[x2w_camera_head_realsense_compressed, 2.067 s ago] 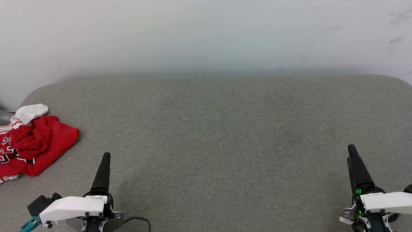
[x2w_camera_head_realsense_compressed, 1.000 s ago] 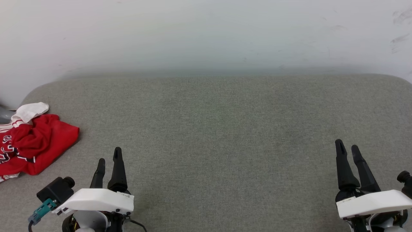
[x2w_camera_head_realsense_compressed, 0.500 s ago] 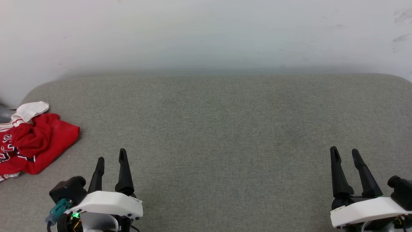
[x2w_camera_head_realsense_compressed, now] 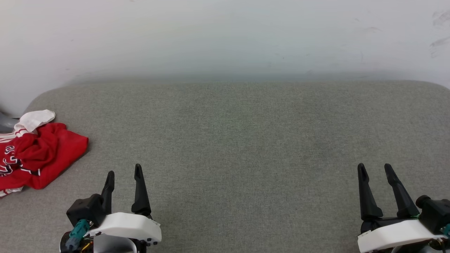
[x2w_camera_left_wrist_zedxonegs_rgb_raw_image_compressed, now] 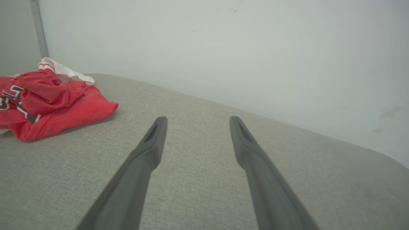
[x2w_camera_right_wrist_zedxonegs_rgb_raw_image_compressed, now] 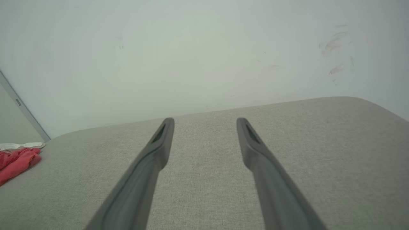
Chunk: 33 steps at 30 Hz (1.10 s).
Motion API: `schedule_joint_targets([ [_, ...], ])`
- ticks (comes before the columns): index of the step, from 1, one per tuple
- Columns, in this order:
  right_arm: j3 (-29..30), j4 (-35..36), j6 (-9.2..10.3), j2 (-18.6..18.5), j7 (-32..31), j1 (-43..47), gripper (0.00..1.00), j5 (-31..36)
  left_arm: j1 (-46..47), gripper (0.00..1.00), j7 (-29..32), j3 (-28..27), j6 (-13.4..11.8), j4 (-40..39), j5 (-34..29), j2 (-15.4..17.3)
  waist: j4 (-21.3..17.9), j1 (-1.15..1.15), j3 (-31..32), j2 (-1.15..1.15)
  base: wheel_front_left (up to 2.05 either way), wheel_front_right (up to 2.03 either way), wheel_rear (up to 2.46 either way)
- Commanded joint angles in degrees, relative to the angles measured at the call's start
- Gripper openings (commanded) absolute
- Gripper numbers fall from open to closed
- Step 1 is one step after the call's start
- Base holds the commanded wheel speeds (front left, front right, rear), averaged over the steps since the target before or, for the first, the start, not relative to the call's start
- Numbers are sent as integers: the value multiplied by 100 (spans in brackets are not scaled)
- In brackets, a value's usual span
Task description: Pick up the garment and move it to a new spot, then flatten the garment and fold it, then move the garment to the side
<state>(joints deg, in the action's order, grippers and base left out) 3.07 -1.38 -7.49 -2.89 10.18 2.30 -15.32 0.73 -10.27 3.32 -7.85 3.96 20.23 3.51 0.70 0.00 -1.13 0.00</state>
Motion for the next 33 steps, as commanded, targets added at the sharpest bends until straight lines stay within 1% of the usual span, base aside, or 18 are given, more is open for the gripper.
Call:
schedule_joint_targets([
  [1, -10, 80, 0, 0, 59, 21, 100, 138, -19, 100, -50, 20, -42, -70, -139, 35, 4, 0, 1, 0, 0, 0, 0],
  [7, -3, 125, 0, 1, 134, 65, 100, 435, -49, 100, -126, 75, -87, -103, -424, 43, 21, 0, -9, 0, 0, 0, 0],
  [13, 30, 161, 1, 2, 211, 99, 100, 680, -57, 100, -205, 102, -57, -143, -684, 35, 39, 0, -12, 0, 0, 0, 0],
  [25, -31, 238, 1, 3, 350, 147, 100, 987, -132, 100, -335, 83, 162, -180, -1137, 4, 55, 0, 5, 0, 0, 0, 0],
  [33, -32, 263, 1, 3, 432, 206, 100, 1092, -162, 100, -422, 46, 213, -96, -1460, -27, 55, 0, 3, 0, 0, 0, 0],
])
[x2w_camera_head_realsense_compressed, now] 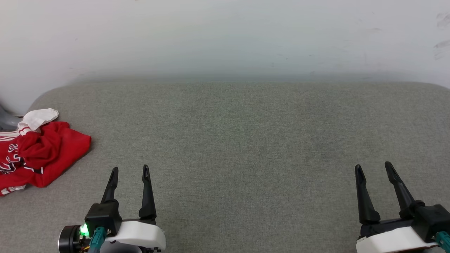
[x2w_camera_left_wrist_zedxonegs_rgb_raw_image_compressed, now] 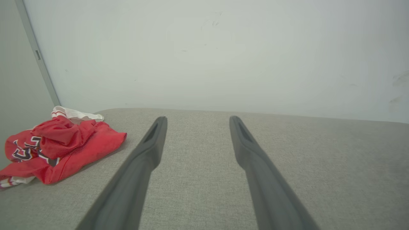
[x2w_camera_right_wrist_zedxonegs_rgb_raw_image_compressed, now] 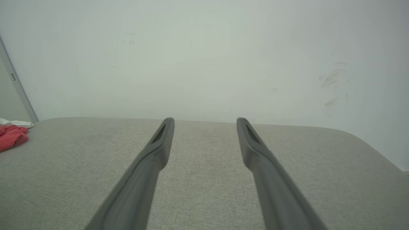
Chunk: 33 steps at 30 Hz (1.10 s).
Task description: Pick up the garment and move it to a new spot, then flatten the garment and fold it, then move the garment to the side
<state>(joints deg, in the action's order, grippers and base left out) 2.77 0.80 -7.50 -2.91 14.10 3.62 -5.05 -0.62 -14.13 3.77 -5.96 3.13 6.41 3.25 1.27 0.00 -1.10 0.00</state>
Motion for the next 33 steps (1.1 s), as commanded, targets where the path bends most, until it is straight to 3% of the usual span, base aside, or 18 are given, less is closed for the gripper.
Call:
schedule_joint_targets([
  [1, -1, 44, 2, 5, 54, 82, 100, 78, -36, 100, -45, -4, 23, -3, -107, -4, -2, 0, 0, 0, 0, 0, 0],
  [9, 1, 51, 2, 5, 118, 147, 100, 264, -78, 100, -117, -61, 68, 29, -322, -23, -1, 0, 11, 0, 0, 0, 0],
  [18, -9, -19, 2, 5, 111, 117, 100, 31, -70, 100, -109, -161, 194, 126, -198, -37, -23, 0, 2, 0, 0, 0, 0],
  [33, 30, -128, 2, 5, 111, 138, 100, -199, -77, 100, -109, -151, 183, 212, -34, -38, 1, 0, 3, 0, 0, 0, 0],
])
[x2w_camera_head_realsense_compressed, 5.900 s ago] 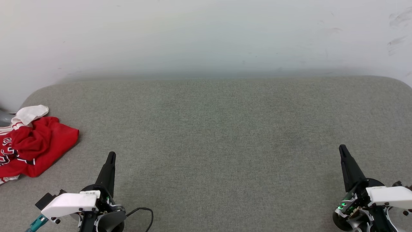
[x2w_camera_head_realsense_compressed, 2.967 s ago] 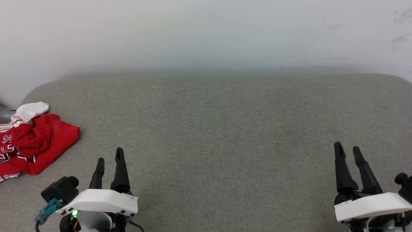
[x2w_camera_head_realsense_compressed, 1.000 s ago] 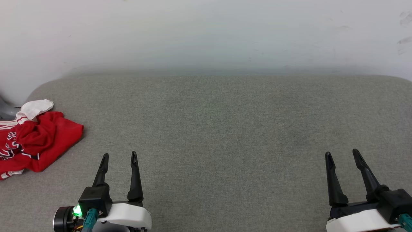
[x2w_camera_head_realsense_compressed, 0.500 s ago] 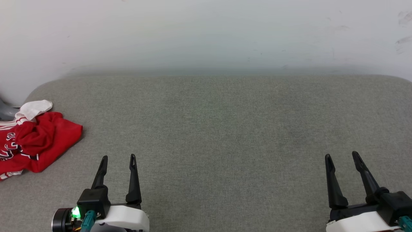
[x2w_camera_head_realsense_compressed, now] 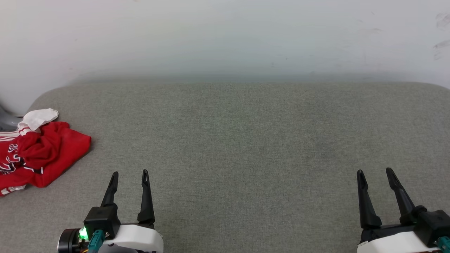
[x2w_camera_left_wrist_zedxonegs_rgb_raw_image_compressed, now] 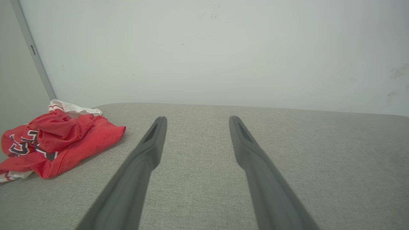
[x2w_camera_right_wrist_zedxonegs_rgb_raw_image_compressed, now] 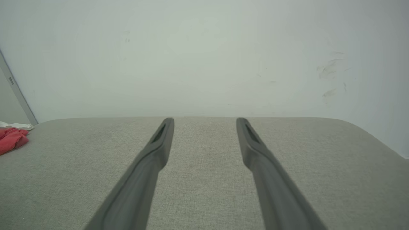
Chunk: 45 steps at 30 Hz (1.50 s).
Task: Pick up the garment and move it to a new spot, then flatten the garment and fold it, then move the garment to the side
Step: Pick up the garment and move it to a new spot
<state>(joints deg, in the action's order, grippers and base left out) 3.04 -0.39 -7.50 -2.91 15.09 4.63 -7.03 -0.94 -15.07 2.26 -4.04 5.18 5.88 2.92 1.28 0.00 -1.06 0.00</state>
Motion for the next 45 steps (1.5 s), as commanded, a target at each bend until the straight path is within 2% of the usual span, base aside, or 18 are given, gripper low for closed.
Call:
schedule_joint_targets([
  [1, 1, -18, 2, 5, 12, 38, 100, 0, -40, 100, -16, 2, -7, 11, 21, -5, 3, 0, -4, 0, 0, 0, 0],
  [9, 5, -57, 2, 5, 12, 53, 100, -43, -22, 100, -16, -8, -7, 51, 34, -5, 59, 0, -18, 0, 0, 0, 0],
  [15, -25, -70, 2, 5, 12, 105, 100, -36, 58, 100, -16, -4, -43, 99, 76, -5, 290, 0, -32, 0, 0, 0, 0],
  [36, -120, -48, 2, 5, 12, 92, 100, 50, 26, 100, -16, -190, -81, 184, 201, -2, 1955, 0, -143, 0, 0, 0, 0],
  [45, -190, -57, 2, 6, 12, 111, 100, 126, -24, 100, -16, -259, -114, 203, 321, -3, 2537, 0, -125, 0, 0, 0, 0],
])
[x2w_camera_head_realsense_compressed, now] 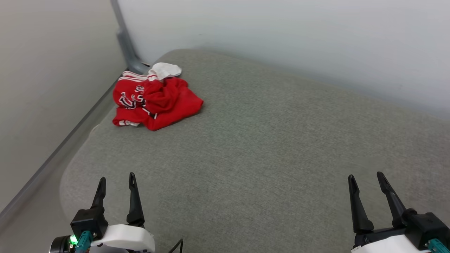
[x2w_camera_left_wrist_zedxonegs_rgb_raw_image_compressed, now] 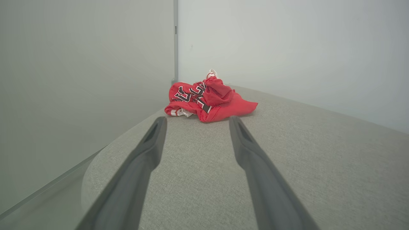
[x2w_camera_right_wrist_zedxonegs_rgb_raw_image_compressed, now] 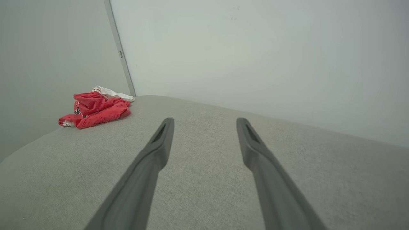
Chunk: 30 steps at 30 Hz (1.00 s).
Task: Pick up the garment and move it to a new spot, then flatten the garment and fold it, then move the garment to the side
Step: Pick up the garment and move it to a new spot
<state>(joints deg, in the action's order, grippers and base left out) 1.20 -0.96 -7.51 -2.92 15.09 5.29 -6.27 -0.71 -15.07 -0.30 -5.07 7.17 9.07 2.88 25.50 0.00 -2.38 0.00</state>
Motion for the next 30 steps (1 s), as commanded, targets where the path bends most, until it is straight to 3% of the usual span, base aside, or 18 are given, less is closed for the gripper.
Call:
schedule_joint_targets([
  [1, -14, -5, 3, 6, 12, 50, 100, 50, -60, 100, -16, -15, -13, 13, 19, -1, 162, 0, 13, 0, 0, 0, 0],
  [15, -80, -47, 4, 6, 12, 79, 100, 66, -72, 100, -16, -164, 65, 156, 301, 1, 349, 0, 60, 0, 0, 0, 0],
  [20, -98, -14, 4, 6, 12, 1, 100, 120, 299, 100, -16, -421, 369, 301, 379, 19, 280, 0, -52, 0, 0, 0, 0],
  [23, -107, 42, 4, 7, 12, -121, 100, 237, 819, 100, -16, -678, 720, 468, 414, 96, 204, 0, -253, 0, 0, 0, 0],
  [30, 94, 236, 4, 6, 12, -486, 100, 690, 2472, 100, -15, -960, 1159, 1093, 586, 547, -64, 0, -952, 0, 0, 0, 0],
])
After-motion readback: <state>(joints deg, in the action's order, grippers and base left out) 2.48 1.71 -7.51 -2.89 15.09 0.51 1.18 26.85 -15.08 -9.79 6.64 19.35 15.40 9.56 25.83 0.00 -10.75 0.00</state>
